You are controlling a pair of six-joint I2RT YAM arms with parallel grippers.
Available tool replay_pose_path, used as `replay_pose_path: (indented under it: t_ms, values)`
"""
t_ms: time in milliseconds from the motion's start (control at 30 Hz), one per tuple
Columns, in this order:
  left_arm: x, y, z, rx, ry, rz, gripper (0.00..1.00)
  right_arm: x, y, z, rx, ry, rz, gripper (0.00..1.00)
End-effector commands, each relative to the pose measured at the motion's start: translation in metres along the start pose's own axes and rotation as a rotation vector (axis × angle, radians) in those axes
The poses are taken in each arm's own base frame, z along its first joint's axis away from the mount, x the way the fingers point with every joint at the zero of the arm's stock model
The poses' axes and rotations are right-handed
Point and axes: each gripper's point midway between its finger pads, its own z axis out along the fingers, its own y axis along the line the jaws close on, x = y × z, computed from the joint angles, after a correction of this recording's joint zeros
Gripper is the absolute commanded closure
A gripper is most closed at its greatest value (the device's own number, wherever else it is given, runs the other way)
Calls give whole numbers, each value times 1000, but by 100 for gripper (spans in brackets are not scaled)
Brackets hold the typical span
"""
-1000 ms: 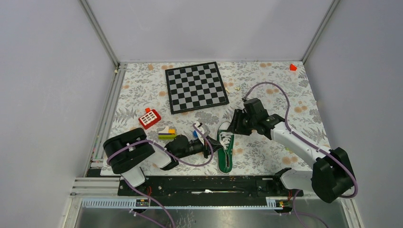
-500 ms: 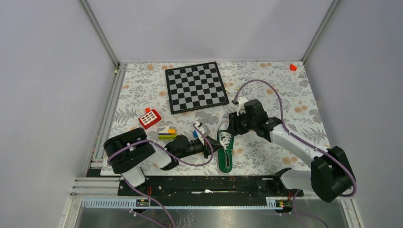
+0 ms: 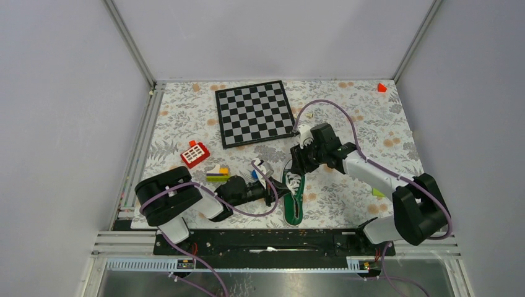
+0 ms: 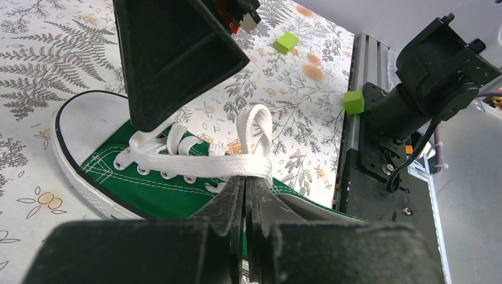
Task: Tie the shoes
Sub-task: Wrap the shoelace around the shoelace.
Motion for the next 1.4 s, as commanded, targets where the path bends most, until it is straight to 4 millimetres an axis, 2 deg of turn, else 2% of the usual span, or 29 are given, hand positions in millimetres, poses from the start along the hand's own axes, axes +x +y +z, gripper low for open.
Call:
replay_pose_path:
  t_ms: [0,300,433,533,767,967,1133,1233,1367]
  values:
    - [-26,-6,7,34,-88,26,100,-4,4,1,-39,30,-37,47]
    - [-27,-5,8,28,-87,27,100,6,2,6,-48,83,-29,52]
    - [-28,-5,9,30,-89,26,100,10,2,10,-53,106,-20,63]
    - [-27,-5,9,30,-88,26,100,9,-1,10,-35,111,-15,78]
    - [-27,-4,8,23,-88,22,100,0,0,-9,7,49,-15,99]
    - [-31,1,8,-8,-107,16,100,-2,13,-23,-21,7,38,99]
    - [-37,3,8,-22,-135,6,100,10,16,-33,-17,17,68,99]
    - [-36,2,9,-17,-133,-1,100,15,12,-32,5,8,67,88]
    - [-34,1,9,-7,-129,-10,100,20,8,-24,17,47,86,80]
